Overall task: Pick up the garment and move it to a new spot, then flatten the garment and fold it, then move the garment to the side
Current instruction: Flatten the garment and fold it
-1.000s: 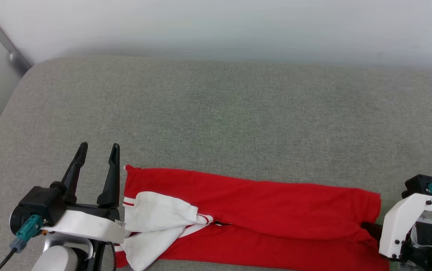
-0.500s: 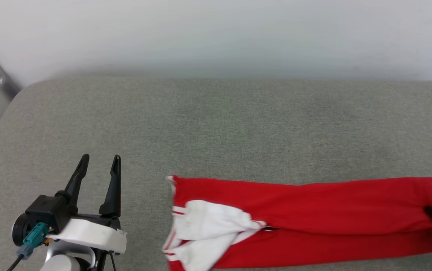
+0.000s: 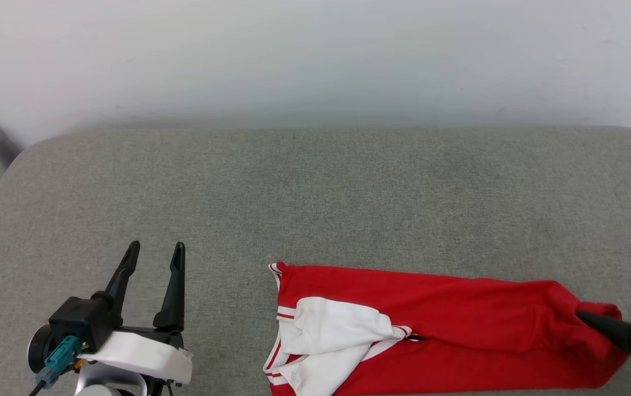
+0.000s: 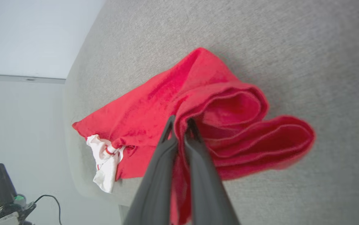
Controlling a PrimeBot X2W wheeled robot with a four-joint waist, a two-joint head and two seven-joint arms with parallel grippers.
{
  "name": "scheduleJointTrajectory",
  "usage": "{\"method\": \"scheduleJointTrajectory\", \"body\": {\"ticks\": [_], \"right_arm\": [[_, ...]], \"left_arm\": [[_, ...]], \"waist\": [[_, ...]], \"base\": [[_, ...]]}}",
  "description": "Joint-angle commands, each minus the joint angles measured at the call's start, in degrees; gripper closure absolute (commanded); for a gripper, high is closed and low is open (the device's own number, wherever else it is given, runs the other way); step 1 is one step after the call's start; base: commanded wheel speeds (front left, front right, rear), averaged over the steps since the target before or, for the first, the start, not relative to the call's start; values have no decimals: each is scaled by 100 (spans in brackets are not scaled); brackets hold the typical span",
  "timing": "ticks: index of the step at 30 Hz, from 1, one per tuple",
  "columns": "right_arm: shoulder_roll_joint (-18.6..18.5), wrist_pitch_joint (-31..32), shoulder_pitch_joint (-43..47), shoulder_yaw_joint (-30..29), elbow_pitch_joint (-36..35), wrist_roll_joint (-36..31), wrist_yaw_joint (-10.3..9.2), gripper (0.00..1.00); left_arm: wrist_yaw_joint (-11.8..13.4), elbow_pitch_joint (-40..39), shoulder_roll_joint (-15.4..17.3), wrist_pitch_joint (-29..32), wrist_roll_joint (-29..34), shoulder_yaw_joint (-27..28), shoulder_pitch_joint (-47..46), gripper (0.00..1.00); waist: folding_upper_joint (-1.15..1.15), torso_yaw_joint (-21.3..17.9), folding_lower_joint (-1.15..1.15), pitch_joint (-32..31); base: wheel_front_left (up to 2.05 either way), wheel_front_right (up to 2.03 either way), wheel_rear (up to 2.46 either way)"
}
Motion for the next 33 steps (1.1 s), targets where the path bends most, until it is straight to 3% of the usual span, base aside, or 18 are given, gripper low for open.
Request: {"method": "scheduleJointTrajectory", "body": {"ticks": [1,5,9,17,24,30,31,32,33], "right_arm": [[40,163,-115,-47,3,334,0,100],[58,234,-123,346,400,1452,0,100],[58,-5,-38,1126,651,2267,0,100],[55,-861,-161,3291,829,3416,0,100],[55,-1912,-676,4865,988,3726,0,100],[55,-2502,-1022,5485,1508,3405,0,100],[53,-2556,-1060,5553,1582,3373,0,69],[55,-2588,-1097,5631,1628,3341,0,11],[55,-2623,-1132,5703,1661,3325,1,0]], "left_arm": [[10,-16,-33,20,-33,-15,36,0],[-44,-8,-17,54,-17,-71,-115,0],[-85,7,-12,57,-1,-114,-208,0],[-145,67,-21,68,-29,-158,-387,0],[-232,149,-133,52,-29,-283,-615,0],[-318,275,-244,1,-37,-325,-759,0],[-329,294,-252,-4,-35,-322,-766,0],[-334,315,-260,-14,-35,-315,-765,0],[-346,338,-265,-25,-35,-306,-763,0]], "waist": [[0,15,0,4],[0,96,0,60],[0,184,0,134],[0,342,0,350],[0,548,0,538],[0,693,0,659],[0,703,0,669],[0,709,0,680],[0,711,0,688]], "base": [[0,0,0],[0,0,0],[0,0,0],[0,0,0],[0,0,0],[0,0,0],[0,0,0],[0,0,0],[0,0,0]]}}
